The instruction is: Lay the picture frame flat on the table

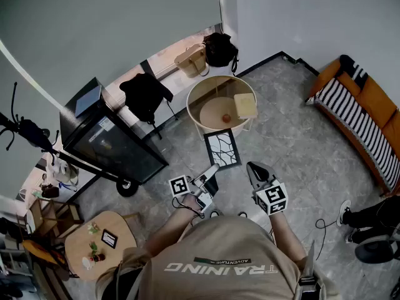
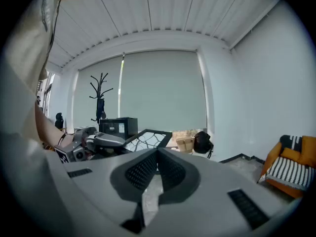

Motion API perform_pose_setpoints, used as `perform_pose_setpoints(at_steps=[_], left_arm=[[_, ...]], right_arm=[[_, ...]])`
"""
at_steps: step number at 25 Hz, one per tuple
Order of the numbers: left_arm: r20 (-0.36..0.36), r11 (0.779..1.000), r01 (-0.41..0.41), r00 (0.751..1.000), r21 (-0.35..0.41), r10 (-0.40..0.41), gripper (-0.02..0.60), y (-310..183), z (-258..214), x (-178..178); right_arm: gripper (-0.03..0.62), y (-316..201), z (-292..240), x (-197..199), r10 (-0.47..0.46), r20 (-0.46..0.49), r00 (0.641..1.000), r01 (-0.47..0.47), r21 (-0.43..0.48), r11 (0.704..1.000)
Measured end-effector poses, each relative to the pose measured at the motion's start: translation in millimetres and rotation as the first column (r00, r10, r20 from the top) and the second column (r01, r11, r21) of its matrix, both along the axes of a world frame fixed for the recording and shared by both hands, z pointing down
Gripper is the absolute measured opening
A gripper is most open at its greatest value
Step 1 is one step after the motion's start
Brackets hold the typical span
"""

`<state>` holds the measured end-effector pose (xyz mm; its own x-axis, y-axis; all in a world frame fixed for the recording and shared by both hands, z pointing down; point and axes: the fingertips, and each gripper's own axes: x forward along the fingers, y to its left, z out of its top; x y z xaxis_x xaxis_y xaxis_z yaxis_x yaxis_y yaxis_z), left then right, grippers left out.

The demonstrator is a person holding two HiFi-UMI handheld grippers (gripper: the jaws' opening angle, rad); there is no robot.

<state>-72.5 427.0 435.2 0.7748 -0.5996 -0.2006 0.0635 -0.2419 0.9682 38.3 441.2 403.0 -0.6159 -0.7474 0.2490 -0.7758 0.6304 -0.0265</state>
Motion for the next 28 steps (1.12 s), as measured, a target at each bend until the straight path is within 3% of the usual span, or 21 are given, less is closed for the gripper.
perform_pose_setpoints(at_steps=[11, 28], left_arm=[[-0.004, 1.0, -0.009, 1.0, 0.003, 0.009, 0.077, -4, 3, -9], [-0.019, 0.999, -0.026, 1.0, -0.027, 0.025, 0.077, -22, 28, -64]], right_arm=[[0.006, 1, -5, -17, -0.024, -0.037, 0.999, 0.026, 0.071, 0.997], [0.006, -4, 31, -56, 0.039, -0.034, 0.999, -0.04, -0.019, 0.999]])
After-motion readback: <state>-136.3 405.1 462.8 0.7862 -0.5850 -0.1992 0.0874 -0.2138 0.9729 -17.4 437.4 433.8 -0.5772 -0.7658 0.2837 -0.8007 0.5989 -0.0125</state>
